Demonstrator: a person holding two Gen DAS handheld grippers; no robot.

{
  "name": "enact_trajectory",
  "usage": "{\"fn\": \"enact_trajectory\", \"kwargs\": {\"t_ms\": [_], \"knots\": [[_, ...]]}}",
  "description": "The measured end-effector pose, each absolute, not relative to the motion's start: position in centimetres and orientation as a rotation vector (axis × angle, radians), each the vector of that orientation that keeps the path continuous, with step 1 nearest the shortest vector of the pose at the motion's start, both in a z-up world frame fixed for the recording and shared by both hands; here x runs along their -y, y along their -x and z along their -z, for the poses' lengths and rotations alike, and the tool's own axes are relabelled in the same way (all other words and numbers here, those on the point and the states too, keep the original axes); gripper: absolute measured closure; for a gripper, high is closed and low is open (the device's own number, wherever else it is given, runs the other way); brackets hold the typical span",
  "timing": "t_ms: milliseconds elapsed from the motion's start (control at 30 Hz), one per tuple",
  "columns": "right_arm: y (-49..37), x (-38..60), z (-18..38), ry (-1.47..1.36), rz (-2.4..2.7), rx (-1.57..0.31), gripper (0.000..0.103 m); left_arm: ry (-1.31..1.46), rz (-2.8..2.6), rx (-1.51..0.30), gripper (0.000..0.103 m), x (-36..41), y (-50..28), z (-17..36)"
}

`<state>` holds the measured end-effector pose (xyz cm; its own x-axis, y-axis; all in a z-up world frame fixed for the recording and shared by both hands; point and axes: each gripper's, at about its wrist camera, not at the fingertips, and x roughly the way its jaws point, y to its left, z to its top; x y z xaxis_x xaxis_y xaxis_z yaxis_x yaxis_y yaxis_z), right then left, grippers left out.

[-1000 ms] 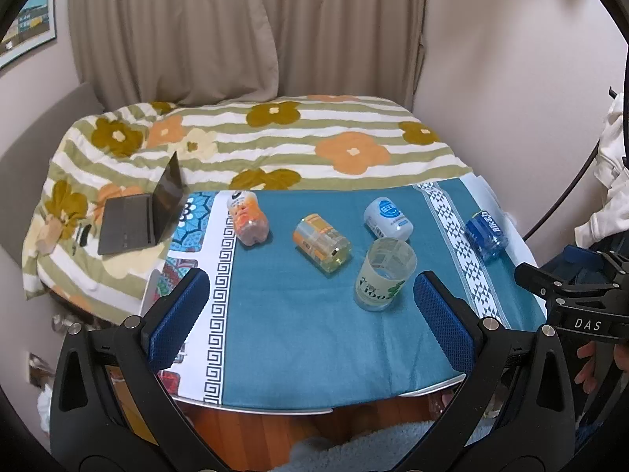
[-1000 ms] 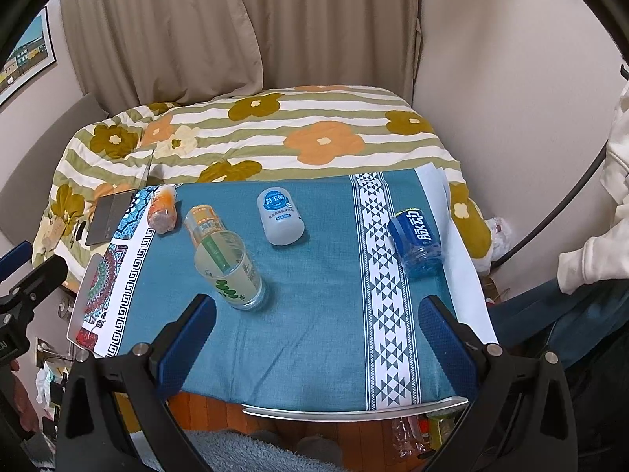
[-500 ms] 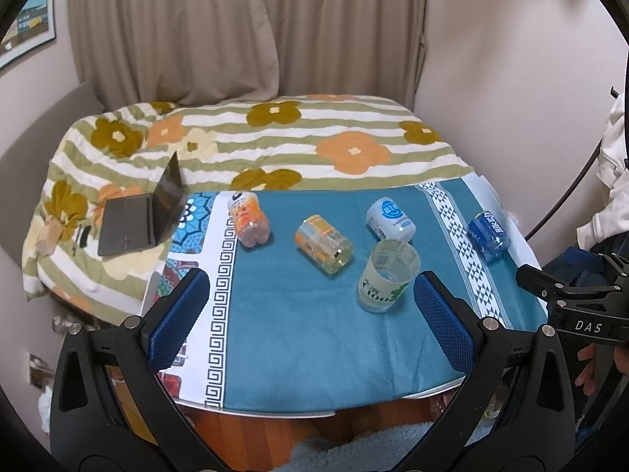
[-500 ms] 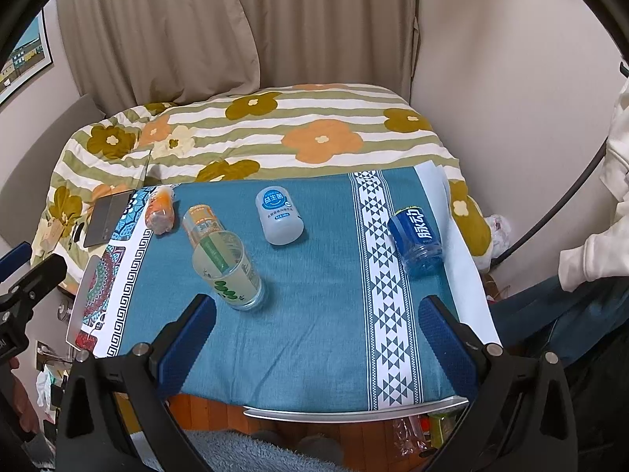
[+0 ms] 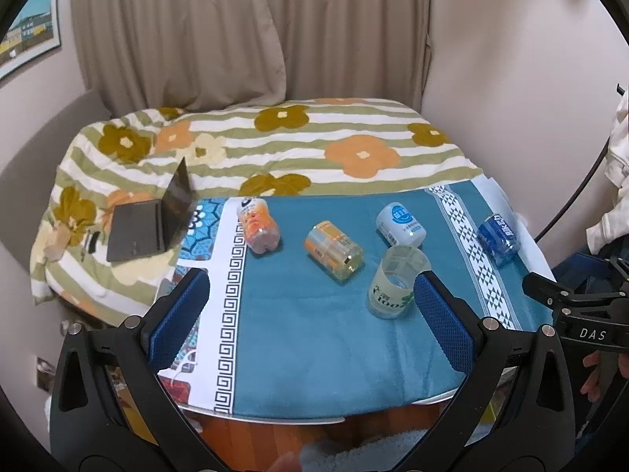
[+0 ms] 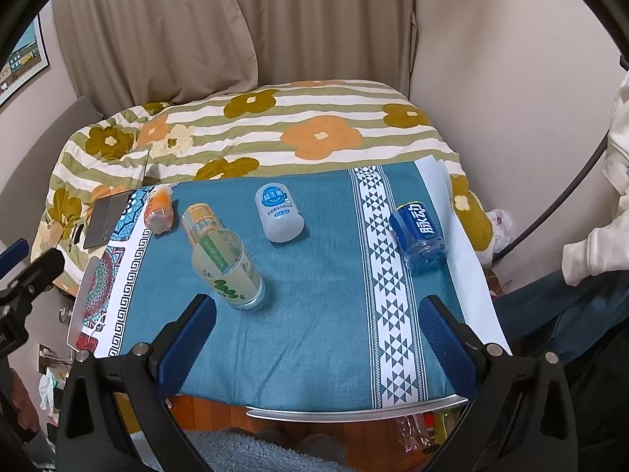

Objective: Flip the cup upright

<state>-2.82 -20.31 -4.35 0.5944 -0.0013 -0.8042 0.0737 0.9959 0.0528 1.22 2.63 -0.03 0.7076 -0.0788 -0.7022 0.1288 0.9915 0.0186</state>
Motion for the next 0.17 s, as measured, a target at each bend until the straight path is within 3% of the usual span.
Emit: {"fn": "enact_trajectory", "kwargs": {"t_ms": [167], "knots": [[2.85,20.31,4.36,-0.084,0.044,-0.933,0.0,-0.082,0.115,-0.762,0.0,-2.22,-1.07,-0.02]]}}
